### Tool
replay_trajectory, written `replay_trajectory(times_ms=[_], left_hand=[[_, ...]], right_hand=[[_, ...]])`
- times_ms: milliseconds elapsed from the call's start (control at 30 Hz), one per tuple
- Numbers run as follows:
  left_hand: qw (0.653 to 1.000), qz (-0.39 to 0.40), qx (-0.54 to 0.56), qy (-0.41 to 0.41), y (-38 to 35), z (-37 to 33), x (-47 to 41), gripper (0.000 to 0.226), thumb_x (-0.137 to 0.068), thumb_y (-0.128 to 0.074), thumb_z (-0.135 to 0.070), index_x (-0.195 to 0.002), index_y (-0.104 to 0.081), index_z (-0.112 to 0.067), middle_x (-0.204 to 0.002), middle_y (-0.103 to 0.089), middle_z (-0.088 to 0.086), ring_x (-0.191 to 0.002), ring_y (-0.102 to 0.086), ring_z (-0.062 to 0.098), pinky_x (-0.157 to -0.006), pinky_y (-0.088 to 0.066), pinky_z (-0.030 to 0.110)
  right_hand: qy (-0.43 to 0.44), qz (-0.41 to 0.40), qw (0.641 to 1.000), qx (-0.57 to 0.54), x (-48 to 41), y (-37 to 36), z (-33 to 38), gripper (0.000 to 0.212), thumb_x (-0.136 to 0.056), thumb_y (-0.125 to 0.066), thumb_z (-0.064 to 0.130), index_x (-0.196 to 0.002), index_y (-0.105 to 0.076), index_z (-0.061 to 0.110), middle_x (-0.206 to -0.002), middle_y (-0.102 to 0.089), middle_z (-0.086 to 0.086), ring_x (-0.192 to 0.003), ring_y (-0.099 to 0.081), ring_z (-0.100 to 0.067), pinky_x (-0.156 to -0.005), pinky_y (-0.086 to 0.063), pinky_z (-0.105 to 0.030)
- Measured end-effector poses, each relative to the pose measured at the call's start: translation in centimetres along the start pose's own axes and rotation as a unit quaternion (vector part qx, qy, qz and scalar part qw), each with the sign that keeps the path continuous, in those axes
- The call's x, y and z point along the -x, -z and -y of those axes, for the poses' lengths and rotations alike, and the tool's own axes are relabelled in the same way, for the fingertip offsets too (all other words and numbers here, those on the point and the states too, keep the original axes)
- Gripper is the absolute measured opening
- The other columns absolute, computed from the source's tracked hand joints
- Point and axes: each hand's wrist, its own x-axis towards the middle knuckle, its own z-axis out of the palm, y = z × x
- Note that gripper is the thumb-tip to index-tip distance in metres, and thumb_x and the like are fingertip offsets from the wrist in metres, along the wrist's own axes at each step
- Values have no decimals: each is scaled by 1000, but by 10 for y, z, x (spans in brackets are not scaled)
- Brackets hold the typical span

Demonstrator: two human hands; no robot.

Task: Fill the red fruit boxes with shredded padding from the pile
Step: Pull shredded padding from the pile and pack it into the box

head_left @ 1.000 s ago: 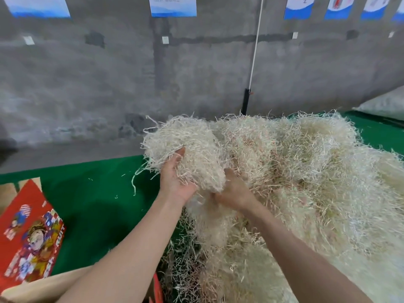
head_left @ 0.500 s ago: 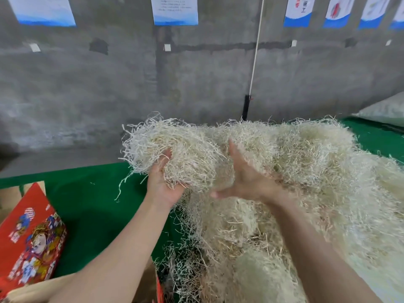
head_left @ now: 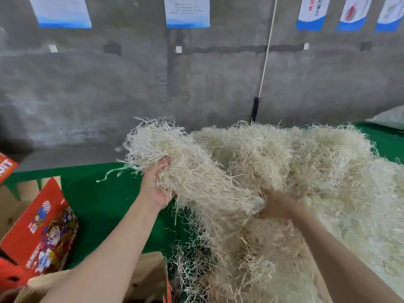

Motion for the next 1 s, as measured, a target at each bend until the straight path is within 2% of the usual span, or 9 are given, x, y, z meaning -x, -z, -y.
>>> replay_trajectory(times_ms=[100, 233, 433, 533, 633, 700, 867, 967, 1000], left_hand=[[999, -26, -14, 33, -2, 14, 4, 46, -56, -74, -23, -101, -68, -13, -109, -61, 14, -98, -60, 30, -91, -47, 43], [997, -32, 9, 73, -8, 24, 7, 28, -52, -72, -23, -75, -71, -9, -75, -69, 13, -58, -66, 26, -54, -55, 32], [990, 12, -140, 30, -3, 9, 13, 19, -69, -63, -13, -52, -72, -17, -77, -70, 9, -73, -68, 19, -67, -56, 30], [956, 24, -290, 28, 5, 0, 12, 15, -70, -66, -19, -83, -68, -11, -114, -66, 13, -112, -59, 13, -96, -48, 39], [938, 41, -344, 23, 9, -3, 14, 73, -55, -70, -28, -123, -54, -6, -145, -37, 14, -137, -29, 31, -113, -18, 54], [951, 18, -310, 1, 14, -8, 12, 95, -53, -71, -24, -139, -36, -2, -147, -36, 15, -137, -30, 33, -113, -17, 56], [969, -11, -238, 68, 7, 4, 15, 75, -59, -70, -17, -129, -48, 2, -144, -37, 20, -131, -37, 38, -96, -43, 48], [968, -16, -236, 79, -9, 15, 20, 9, -73, -63, -9, -79, -70, -6, -123, -54, 13, -110, -53, 33, -57, -50, 34], [969, -11, -239, 61, -8, 20, 13, 19, -77, -60, -6, -62, -71, -11, -105, -59, 7, -98, -59, 29, -50, -50, 32]], right_hand=[[123, 8, 983, -136, 20, 45, 29, 104, -67, -78, 33, -147, -11, 28, -152, -23, 3, -137, -26, -20, -109, -18, -32], [214, 25, 944, -248, 21, 33, 92, 127, -64, -81, 26, -143, 18, 34, -155, 1, -1, -142, -9, -22, -115, -12, -45], [78, -96, 982, -139, -17, 3, 70, 41, -83, -56, 2, -123, -49, 1, -130, -52, -13, -79, -61, -13, -77, -55, -27], [17, -159, 976, -149, -25, 10, 34, 40, -80, -46, -6, -118, -54, 1, -121, -58, -13, -83, -63, -21, -66, -56, -27], [-69, -215, 964, -143, -15, 9, -3, 28, -81, -49, -2, -101, -59, 16, -95, -62, 0, -57, -54, -5, -44, -44, -16], [-122, -183, 971, -90, -9, 8, -23, 16, -87, -47, 3, -95, -54, 15, -104, -60, -7, -68, -55, -9, -58, -52, -21], [29, -76, 990, -119, 15, 46, 3, 86, -68, -79, 20, -139, -31, 17, -138, -43, -7, -122, -44, -25, -105, -36, -38], [190, -92, 968, -139, 27, 69, 42, 130, -52, -84, 36, -144, 8, 39, -154, -3, 6, -142, -3, -19, -111, -4, -41], [239, -67, 949, -193, 28, 68, 56, 137, -49, -83, 42, -139, 20, 44, -153, 11, 12, -140, 8, -13, -109, 3, -38]])
